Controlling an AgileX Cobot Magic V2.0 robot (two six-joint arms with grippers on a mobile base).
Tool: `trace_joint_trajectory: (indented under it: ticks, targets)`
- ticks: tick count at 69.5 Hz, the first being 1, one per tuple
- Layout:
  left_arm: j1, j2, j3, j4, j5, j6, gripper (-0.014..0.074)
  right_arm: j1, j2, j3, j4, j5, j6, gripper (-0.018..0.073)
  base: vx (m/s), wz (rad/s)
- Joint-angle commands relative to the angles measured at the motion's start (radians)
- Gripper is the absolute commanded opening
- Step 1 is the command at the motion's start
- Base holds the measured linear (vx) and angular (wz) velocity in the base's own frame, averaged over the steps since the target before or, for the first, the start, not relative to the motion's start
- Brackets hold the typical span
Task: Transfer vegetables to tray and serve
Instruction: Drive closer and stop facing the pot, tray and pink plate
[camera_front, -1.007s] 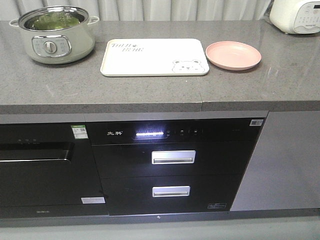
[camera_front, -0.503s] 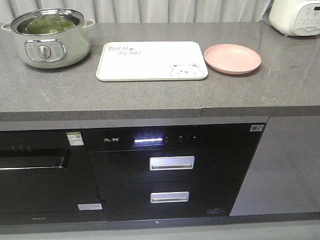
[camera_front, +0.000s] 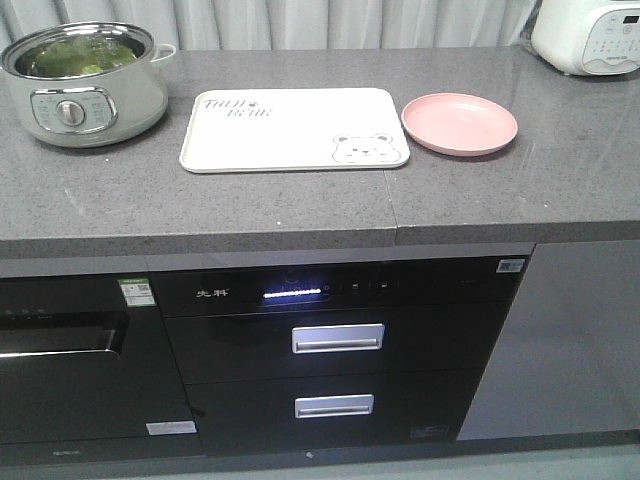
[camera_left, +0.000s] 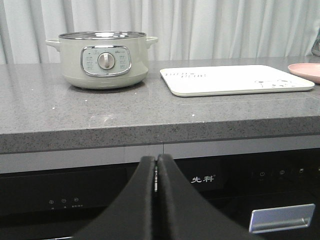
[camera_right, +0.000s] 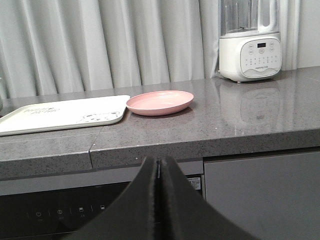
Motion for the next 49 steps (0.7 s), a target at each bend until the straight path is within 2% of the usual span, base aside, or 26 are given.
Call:
trace_joint_trajectory:
  ticks: [1, 49]
  targets:
    - [0.000, -0.004, 0.022, 0.000, -0.072, -0.008, -0.0006, -0.005, -0.005, 0.015, -0.002, -0.074, -0.003, -0.0003, 0.05, -0.01]
    - [0.000, -0.004, 0.022, 0.000, -0.072, -0.008, -0.0006, -0.005, -0.005, 0.015, -0.002, -0.077, -0.003, -0.0003, 0.07, 0.00]
